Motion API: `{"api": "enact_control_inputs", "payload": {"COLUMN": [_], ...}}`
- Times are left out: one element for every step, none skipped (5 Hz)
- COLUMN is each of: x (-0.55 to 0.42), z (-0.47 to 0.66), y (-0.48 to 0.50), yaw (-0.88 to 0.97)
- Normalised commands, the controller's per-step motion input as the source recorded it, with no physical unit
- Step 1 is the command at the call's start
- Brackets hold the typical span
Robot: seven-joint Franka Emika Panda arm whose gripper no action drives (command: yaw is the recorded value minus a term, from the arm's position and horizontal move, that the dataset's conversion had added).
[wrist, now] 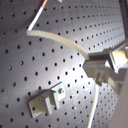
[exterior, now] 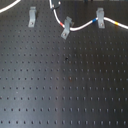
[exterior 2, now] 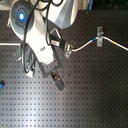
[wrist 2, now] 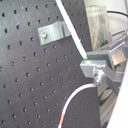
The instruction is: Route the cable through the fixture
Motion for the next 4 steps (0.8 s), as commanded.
{"api": "enact_control_inputs", "payload": {"x": [-0.045, -0.477, -0.419, -0.349], "z": [0.2, 0.39, 0.23, 0.13], "y": [0.073, 0.189, 0.037, -0.139], "yaw": [0.07, 0.07, 0.44, 0.69]}}
